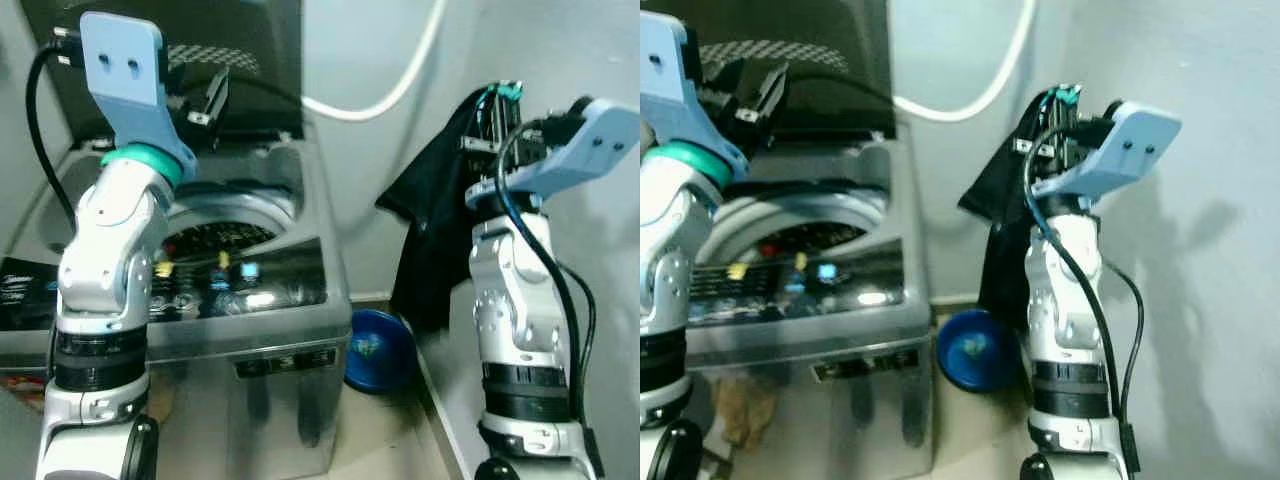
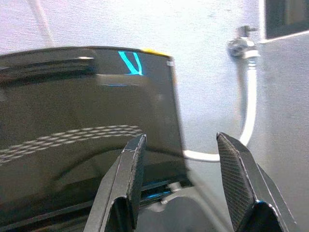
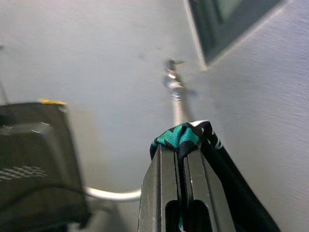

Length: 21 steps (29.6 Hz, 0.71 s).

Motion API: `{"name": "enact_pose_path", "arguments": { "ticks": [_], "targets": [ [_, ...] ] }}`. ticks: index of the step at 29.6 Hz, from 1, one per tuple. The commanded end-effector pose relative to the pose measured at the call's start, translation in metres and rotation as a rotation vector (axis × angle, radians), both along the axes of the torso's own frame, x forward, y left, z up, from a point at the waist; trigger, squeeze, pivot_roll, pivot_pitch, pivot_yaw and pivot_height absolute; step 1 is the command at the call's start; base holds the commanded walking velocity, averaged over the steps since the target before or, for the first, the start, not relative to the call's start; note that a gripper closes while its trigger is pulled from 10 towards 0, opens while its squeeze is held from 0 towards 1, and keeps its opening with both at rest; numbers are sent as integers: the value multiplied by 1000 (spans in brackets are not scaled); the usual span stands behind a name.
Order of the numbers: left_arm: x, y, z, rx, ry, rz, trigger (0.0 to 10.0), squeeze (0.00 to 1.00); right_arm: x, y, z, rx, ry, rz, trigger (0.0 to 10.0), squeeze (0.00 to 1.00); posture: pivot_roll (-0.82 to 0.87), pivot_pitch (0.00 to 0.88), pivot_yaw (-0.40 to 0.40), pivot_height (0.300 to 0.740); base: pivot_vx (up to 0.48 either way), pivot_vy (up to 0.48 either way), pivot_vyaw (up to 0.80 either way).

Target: Clothes washing

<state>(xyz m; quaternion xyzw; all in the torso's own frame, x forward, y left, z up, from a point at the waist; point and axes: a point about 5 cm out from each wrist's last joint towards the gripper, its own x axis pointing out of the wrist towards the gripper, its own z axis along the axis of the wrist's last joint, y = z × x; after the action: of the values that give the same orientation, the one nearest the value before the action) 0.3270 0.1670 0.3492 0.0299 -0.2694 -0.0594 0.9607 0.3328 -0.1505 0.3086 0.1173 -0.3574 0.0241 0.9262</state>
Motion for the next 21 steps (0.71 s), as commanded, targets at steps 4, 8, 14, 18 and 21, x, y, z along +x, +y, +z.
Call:
{"name": "enact_pose_path", "arguments": {
  "ticks": [4, 8, 14, 18, 21],
  "targets": [
    [-1, 1, -1, -7, 2, -1, 10000, 0, -2, 4, 6, -14, -32, 10, 10000, 0, 95, 0, 75, 740, 0, 231, 0],
    [-1, 0, -2, -18, 7, -6, 10000, 0, -2, 5, 5, -26, -27, 15, 10000, 0, 93, 0, 68, 740, 0, 480, 0],
    [-1, -1, -2, -16, 6, -5, 10000, 0, -2, 5, 4, -31, -25, 18, 10000, 0, 90, 0, 67, 740, 0, 480, 0],
    [0, -2, -4, -13, 9, -4, 10000, 0, -1, 6, 4, -36, -24, 21, 10000, 0, 86, 0, 67, 740, 0, 406, 0],
    [0, -3, -4, 3, 4, 0, 10000, 0, -1, 6, 4, -42, -25, 23, 10000, 0, 83, 0, 68, 740, 0, 94, 0]
  ]
}}
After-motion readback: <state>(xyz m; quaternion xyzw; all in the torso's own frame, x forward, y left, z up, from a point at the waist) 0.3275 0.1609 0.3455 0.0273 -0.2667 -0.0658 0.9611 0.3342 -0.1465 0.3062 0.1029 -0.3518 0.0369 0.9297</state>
